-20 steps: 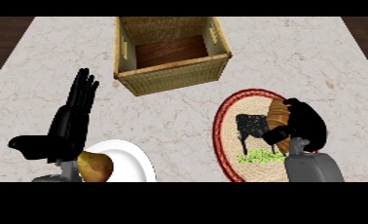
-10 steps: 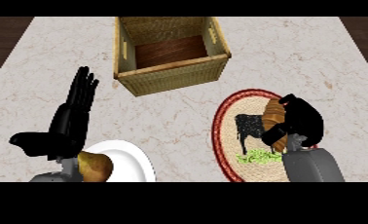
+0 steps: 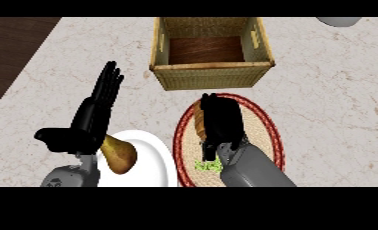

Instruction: Pick the croissant from the placemat and place it in the basket

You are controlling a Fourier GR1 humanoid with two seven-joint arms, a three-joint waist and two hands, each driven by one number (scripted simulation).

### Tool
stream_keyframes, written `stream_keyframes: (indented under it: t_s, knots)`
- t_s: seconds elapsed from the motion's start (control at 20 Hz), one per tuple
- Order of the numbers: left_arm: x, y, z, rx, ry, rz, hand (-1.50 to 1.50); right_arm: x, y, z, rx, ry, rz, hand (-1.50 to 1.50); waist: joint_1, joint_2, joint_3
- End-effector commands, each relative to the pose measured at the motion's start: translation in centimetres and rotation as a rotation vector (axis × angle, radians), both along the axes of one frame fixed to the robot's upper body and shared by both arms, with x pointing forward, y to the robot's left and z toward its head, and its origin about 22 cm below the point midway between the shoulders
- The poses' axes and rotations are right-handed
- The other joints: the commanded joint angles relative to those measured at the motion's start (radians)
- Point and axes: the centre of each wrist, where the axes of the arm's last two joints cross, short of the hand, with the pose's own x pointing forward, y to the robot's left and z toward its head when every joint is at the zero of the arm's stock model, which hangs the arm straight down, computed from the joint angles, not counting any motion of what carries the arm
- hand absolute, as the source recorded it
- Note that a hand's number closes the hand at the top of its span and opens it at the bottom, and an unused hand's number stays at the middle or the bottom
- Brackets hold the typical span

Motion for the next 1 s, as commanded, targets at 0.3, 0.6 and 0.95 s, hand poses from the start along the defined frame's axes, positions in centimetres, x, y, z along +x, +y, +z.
stream_keyframes:
  t_s: [0.3, 0.6, 0.95]
  knots:
    - [1.4, -1.3, 0.7, 0.004, 0.001, -0.013, 0.0, -3.2, 7.3, 4.9, 0.232, -0.206, 0.236, 1.5, -0.004, -0.005, 0.003]
    - [0.6, -0.7, -0.7, 0.004, 0.031, 0.013, 0.0, -5.9, 8.9, 10.4, 0.53, -0.359, 0.272, 1.5, -0.022, -0.024, 0.0]
    - [0.3, 0.1, -0.3, 0.007, 0.043, 0.049, 0.0, -7.4, 10.8, 16.0, 0.642, -0.397, 0.292, 1.5, -0.072, -0.032, -0.002]
